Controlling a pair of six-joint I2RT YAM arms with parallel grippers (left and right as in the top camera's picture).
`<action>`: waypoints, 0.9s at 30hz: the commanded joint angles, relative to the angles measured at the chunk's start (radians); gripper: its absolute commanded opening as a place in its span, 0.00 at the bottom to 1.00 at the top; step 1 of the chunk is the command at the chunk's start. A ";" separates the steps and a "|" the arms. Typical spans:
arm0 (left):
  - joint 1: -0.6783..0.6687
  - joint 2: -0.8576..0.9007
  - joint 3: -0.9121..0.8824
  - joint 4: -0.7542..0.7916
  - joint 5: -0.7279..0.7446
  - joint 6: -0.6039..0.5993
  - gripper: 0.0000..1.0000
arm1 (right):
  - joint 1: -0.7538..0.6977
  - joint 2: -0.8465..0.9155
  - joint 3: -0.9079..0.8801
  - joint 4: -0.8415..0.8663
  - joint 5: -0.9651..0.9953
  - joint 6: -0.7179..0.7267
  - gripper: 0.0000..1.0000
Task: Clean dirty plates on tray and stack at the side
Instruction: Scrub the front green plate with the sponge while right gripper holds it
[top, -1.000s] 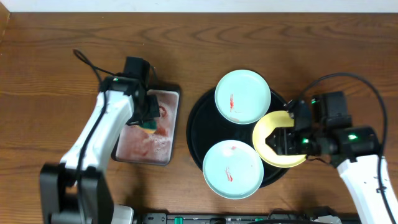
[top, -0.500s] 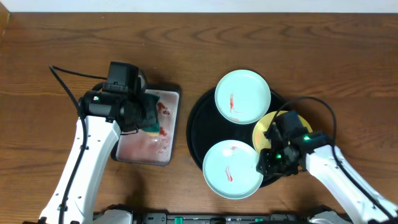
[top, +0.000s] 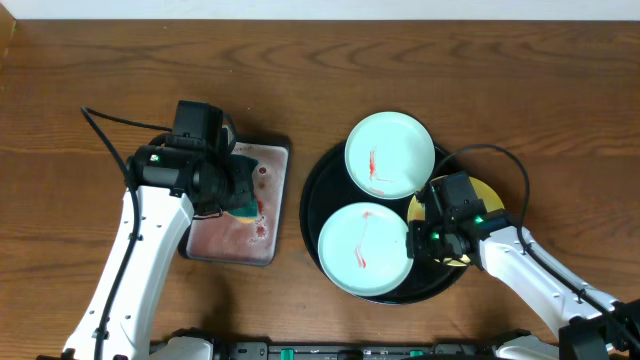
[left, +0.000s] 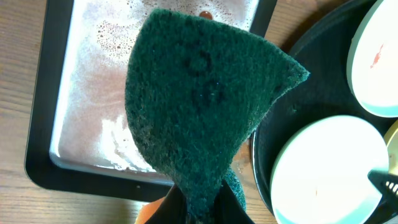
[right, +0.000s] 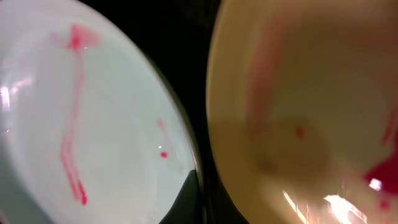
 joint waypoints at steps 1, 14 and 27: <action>0.006 -0.009 0.024 -0.001 0.034 0.009 0.07 | 0.005 0.001 0.002 0.042 0.163 0.005 0.01; -0.101 -0.003 0.013 0.007 0.132 -0.032 0.07 | 0.057 0.008 0.001 0.084 0.191 0.000 0.01; -0.386 0.071 -0.068 0.170 0.117 -0.229 0.07 | 0.097 0.133 0.001 0.124 0.199 0.009 0.01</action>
